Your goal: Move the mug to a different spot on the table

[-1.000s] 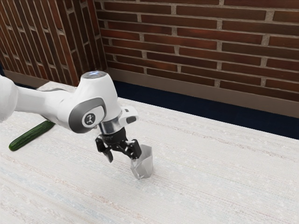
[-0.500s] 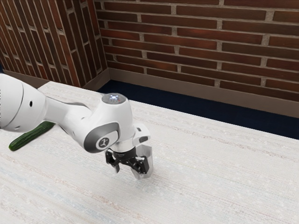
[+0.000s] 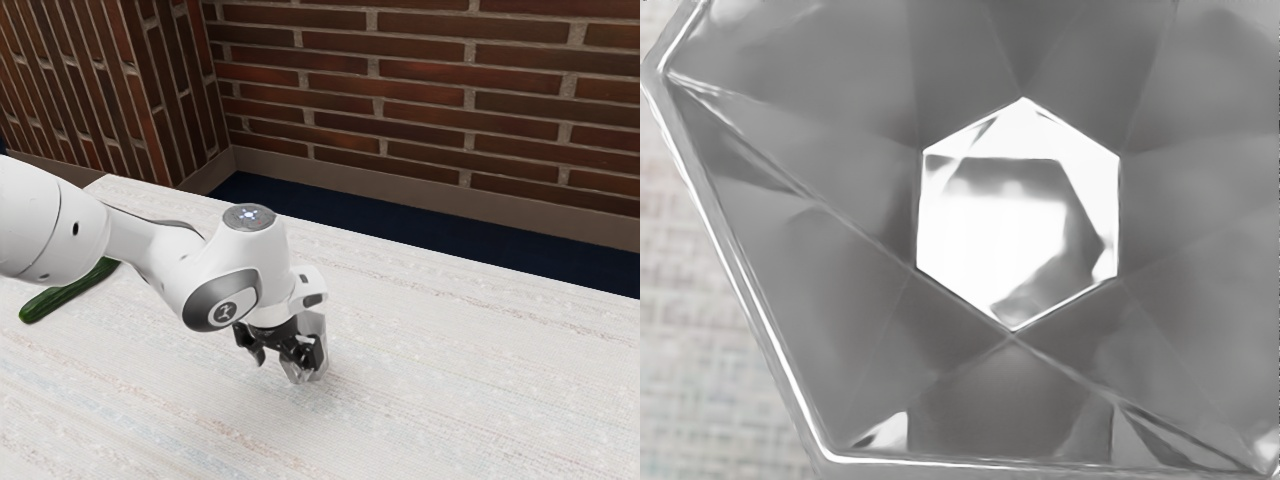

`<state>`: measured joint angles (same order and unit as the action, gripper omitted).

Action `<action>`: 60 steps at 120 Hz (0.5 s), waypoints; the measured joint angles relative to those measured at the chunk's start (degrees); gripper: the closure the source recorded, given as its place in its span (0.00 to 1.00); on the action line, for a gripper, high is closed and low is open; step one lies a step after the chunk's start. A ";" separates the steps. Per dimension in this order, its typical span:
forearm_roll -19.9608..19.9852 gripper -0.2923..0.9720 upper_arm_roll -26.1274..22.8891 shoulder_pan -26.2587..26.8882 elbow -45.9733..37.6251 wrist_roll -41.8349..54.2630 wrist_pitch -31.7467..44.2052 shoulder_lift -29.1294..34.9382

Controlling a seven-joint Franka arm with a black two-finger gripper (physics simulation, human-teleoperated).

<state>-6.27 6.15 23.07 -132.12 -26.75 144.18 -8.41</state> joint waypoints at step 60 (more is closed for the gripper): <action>-0.34 0.56 0.00 0.48 0.05 0.00 0.77 0.10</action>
<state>-6.61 6.15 23.55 -132.07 -26.75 144.95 -8.32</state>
